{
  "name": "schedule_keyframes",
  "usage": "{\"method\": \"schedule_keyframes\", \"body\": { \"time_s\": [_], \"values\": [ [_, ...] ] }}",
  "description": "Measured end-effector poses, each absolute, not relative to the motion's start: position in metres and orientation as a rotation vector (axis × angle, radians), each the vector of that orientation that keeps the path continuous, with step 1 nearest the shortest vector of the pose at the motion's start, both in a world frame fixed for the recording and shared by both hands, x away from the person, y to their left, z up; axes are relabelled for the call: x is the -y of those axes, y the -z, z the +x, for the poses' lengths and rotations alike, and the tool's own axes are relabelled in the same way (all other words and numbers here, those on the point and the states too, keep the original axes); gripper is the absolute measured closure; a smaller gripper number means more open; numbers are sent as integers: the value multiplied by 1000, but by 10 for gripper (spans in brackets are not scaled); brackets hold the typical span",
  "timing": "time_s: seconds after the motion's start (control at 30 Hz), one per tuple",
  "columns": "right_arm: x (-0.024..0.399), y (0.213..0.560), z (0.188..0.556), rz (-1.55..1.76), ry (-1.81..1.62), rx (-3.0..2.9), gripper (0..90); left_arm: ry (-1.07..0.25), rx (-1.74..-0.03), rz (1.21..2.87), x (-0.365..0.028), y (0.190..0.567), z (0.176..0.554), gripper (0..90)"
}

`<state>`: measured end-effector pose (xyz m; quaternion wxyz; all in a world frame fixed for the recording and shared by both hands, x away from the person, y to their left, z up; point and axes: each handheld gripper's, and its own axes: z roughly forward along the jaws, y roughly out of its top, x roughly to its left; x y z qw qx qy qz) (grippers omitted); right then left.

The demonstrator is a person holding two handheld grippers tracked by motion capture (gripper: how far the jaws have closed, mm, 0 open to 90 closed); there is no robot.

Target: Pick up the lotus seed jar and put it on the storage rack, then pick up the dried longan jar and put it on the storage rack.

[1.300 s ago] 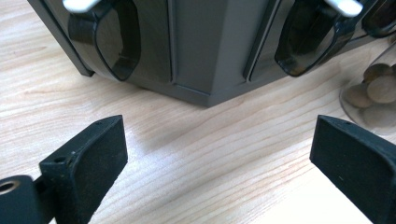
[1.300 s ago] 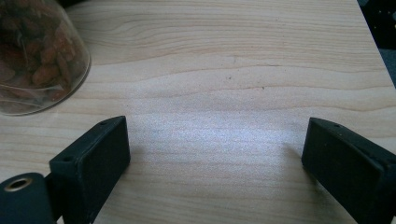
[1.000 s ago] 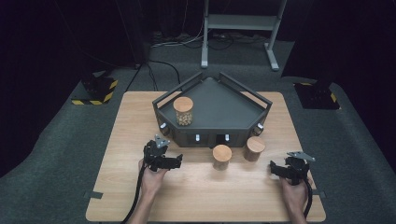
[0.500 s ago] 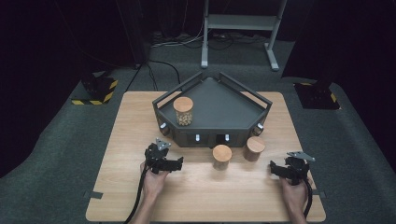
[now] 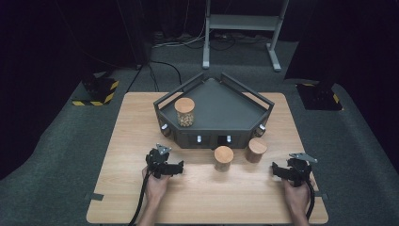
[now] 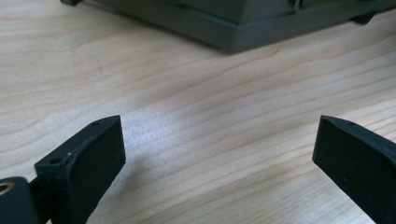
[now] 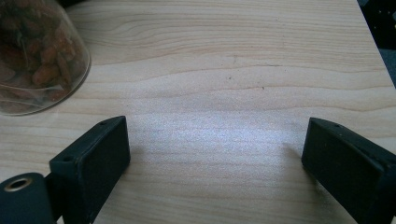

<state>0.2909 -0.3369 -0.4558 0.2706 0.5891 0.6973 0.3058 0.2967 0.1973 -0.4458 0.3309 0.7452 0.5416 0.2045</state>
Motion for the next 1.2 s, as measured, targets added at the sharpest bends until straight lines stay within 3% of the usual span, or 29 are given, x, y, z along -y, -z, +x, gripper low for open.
{"method": "schedule_keyframes", "body": {
  "time_s": [0.37, 1.2],
  "values": [
    [337, 456, 291, 1587, -824, -1878, 72, -610, -1398, 1961, -188, 458, 288, 24],
    [334, 455, 293, 1601, -816, -1878, 39, -611, -1399, 1960, -188, 458, 288, 23]
  ]
}}
